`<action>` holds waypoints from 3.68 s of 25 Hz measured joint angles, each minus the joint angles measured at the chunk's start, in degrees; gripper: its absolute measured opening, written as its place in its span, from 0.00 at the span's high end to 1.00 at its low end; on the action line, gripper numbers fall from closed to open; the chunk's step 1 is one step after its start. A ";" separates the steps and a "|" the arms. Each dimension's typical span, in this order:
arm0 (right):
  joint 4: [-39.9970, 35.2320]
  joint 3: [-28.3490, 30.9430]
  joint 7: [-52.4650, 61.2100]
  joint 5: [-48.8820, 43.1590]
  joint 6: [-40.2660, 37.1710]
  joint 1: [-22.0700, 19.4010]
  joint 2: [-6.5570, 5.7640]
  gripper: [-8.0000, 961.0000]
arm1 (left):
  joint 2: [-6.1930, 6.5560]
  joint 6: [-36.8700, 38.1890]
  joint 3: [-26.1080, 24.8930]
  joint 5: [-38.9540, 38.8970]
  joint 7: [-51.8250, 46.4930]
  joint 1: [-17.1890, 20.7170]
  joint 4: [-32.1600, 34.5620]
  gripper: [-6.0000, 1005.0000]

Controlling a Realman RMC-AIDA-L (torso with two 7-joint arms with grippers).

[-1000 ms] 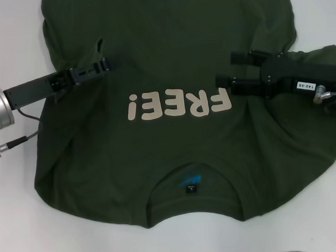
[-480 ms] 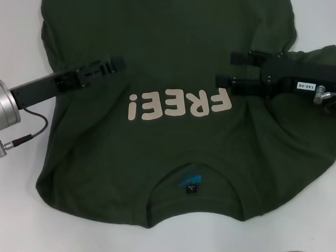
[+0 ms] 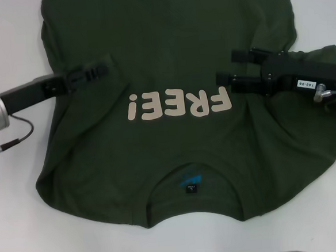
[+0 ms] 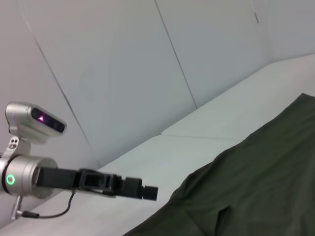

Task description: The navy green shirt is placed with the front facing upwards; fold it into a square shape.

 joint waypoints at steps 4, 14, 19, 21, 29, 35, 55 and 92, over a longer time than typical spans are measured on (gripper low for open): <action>0.00 0.00 0.08 0.09 0.01 0.00 0.00 0.03 | 0.84 -0.09 0.04 0.87 0.50 1.38 -0.11 0.13; -0.03 0.00 0.27 0.10 -0.10 0.00 0.00 0.03 | 2.30 1.81 1.09 2.46 -0.05 3.59 -0.21 0.13; -0.06 0.00 0.30 0.10 -0.11 0.00 0.00 0.03 | 2.38 2.18 1.20 5.05 -0.79 3.47 -0.21 0.13; -0.07 0.00 0.31 0.10 -0.14 0.00 0.00 0.03 | 2.39 2.07 1.20 5.64 -0.83 3.41 -0.21 0.13; 0.00 0.00 0.26 0.09 -0.20 0.00 0.00 0.03 | 2.49 1.64 0.76 6.00 -0.87 3.54 -0.21 0.13; 0.00 0.00 0.12 0.09 -0.13 0.00 0.00 0.03 | 2.79 1.52 0.71 6.28 -0.89 3.64 -0.21 0.13; 0.00 0.00 0.00 0.09 -0.17 -0.09 0.00 0.03 | 2.58 3.01 2.62 7.17 -1.50 3.07 -0.19 0.13; 0.00 0.00 0.26 0.11 -0.46 -0.62 0.00 0.03 | 3.55 2.49 2.82 10.13 -2.31 1.69 -0.21 0.13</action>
